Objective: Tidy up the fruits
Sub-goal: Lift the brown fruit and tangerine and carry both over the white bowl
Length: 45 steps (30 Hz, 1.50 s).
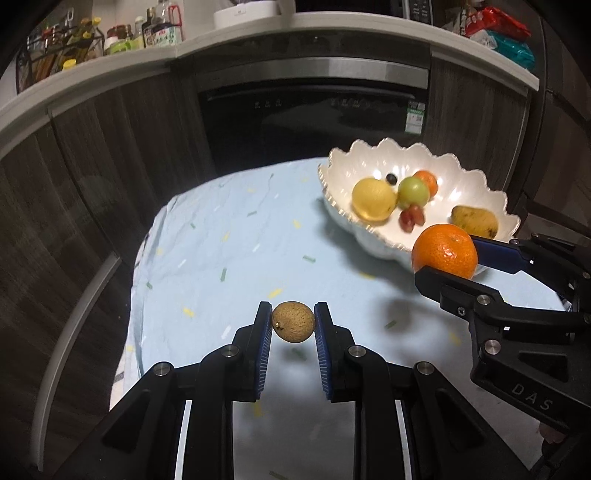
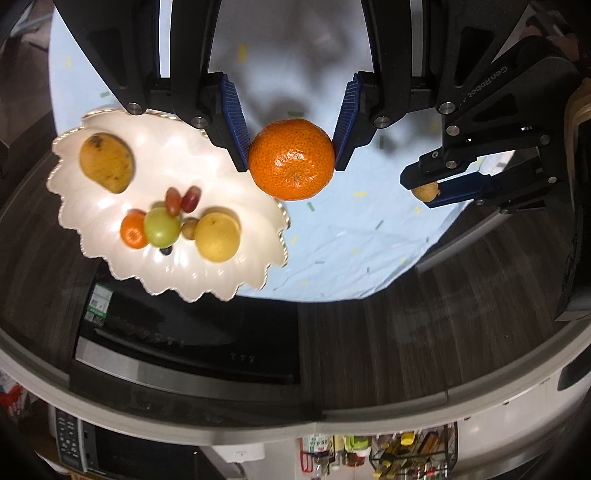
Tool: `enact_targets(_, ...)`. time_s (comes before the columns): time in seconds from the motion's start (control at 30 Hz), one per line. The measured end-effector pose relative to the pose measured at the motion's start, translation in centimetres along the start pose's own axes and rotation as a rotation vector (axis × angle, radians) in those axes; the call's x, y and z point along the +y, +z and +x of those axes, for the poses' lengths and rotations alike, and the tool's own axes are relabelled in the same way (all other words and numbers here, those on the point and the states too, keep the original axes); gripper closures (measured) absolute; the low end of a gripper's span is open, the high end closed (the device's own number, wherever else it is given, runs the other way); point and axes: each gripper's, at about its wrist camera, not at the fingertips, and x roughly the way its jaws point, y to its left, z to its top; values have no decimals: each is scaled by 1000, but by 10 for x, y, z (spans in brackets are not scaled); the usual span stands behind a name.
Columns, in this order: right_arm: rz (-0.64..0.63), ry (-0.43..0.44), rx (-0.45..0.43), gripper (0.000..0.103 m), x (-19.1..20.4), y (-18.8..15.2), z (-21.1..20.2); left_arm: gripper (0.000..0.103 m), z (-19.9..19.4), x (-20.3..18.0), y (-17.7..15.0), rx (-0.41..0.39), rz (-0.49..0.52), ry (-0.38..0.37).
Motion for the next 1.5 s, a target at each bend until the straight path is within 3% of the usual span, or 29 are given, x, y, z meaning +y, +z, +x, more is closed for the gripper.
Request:
enact_targets(0.73, 115, -131, -76, 57, -77, 10, -60, 80, -25, -68, 63, -92, 89, -77)
enact_targets(1.03, 140, -145, -82, 57, -94, 18, -59, 80, -12, -78, 83, -80, 91, -114)
enact_targets(1.5, 167, -115, -16, 57, -115, 21, -23, 79, 30, -86, 103, -33, 110, -138)
